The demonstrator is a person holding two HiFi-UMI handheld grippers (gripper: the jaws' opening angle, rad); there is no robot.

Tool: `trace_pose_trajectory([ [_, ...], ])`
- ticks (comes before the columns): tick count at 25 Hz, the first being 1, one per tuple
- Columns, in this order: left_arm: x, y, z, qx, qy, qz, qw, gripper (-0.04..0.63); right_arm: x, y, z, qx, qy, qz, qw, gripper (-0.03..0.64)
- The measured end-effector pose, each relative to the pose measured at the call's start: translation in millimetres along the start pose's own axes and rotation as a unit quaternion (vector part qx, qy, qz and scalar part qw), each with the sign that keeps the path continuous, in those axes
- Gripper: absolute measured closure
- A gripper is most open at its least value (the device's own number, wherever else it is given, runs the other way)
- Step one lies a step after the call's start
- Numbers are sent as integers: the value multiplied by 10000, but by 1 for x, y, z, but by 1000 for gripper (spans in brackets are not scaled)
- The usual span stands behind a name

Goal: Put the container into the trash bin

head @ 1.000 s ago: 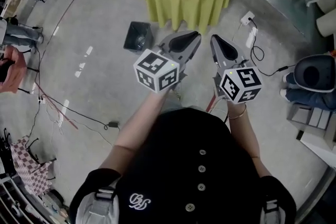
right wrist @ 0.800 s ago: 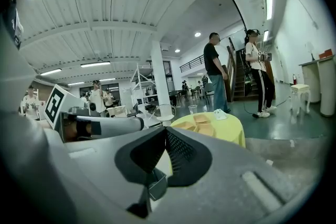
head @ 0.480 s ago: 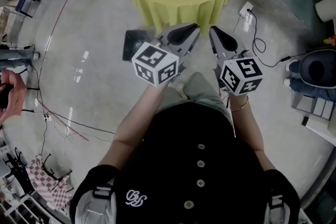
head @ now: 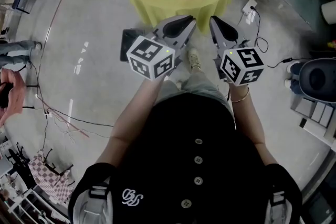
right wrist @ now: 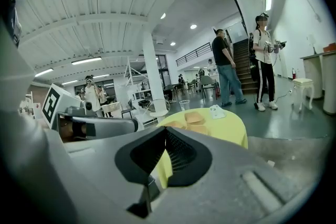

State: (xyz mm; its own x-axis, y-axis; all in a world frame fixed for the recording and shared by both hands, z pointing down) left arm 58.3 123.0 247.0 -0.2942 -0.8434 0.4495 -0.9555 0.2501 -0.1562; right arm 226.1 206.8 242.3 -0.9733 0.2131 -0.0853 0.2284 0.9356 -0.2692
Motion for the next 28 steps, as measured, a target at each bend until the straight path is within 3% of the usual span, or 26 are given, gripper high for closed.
trace_pose_trajectory([
  [16, 88, -110, 47, -153, 397, 653, 9970, 558, -124, -106, 25, 341, -15, 484, 9982, 617],
  [28, 105, -124, 54, -140, 582, 970, 9935, 558, -138, -134, 25, 549, -119, 773, 9954, 617],
])
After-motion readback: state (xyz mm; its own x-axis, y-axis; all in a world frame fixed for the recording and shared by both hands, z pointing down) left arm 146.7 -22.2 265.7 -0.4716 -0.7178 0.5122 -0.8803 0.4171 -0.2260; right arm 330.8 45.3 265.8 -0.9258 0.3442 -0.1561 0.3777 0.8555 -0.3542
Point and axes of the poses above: the fingertips, and each gripper's own axes: y backward along the fingers, x to its left, z out of its top, the point moved 10 cm from there along y, backward along the fingers, and after that the axes turned 8 degrees about y, right-handed, at the moved point
